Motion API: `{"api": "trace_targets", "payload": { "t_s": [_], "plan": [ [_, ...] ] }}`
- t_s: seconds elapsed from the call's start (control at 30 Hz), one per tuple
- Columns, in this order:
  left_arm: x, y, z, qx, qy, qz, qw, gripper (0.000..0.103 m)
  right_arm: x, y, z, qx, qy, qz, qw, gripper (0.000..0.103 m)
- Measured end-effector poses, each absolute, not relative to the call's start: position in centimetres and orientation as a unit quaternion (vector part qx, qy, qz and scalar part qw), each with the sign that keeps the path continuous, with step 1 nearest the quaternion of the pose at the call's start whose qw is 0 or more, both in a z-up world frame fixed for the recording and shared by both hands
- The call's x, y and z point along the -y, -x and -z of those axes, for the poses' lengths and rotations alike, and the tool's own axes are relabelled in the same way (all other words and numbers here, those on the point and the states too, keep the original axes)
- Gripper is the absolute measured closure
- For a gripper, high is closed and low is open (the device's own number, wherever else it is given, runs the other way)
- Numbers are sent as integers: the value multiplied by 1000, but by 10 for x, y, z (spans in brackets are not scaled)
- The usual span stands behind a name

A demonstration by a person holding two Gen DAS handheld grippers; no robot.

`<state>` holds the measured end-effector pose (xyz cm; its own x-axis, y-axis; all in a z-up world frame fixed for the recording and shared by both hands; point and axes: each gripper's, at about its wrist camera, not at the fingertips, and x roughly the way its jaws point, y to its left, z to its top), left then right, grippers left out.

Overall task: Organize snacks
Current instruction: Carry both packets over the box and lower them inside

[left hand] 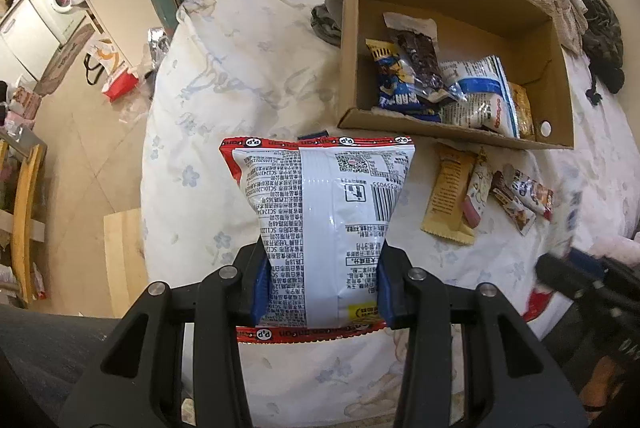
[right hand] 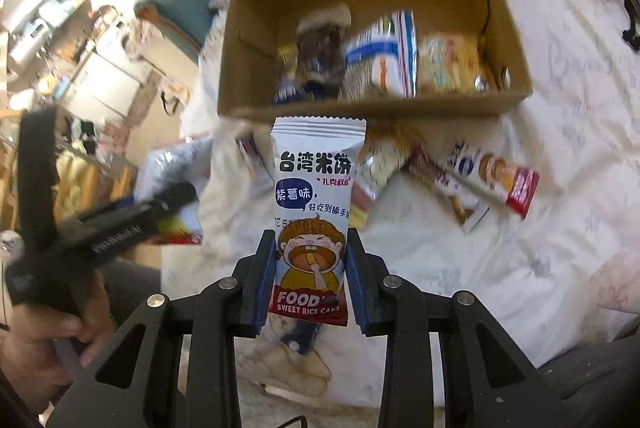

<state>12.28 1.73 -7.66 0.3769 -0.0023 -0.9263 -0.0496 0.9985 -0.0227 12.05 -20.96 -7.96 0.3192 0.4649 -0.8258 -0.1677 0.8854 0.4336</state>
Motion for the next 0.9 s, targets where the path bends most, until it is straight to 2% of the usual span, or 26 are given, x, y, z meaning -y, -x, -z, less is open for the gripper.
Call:
{"api": "trace_targets", "payload": {
  "t_s": [0.5, 0.67, 0.9],
  "plan": [
    [-19, -121, 40, -506, 34, -6, 862, 65, 239, -139, 44, -483, -203, -192, 830, 69],
    [-15, -138, 21, -497, 38, -1, 867, 65, 262, -159, 30, -454, -223, -162, 848, 69],
    [-5, -173, 3, -476, 25, 7, 879, 65, 285, -198, 36, -457, -237, -124, 848, 69]
  ]
}}
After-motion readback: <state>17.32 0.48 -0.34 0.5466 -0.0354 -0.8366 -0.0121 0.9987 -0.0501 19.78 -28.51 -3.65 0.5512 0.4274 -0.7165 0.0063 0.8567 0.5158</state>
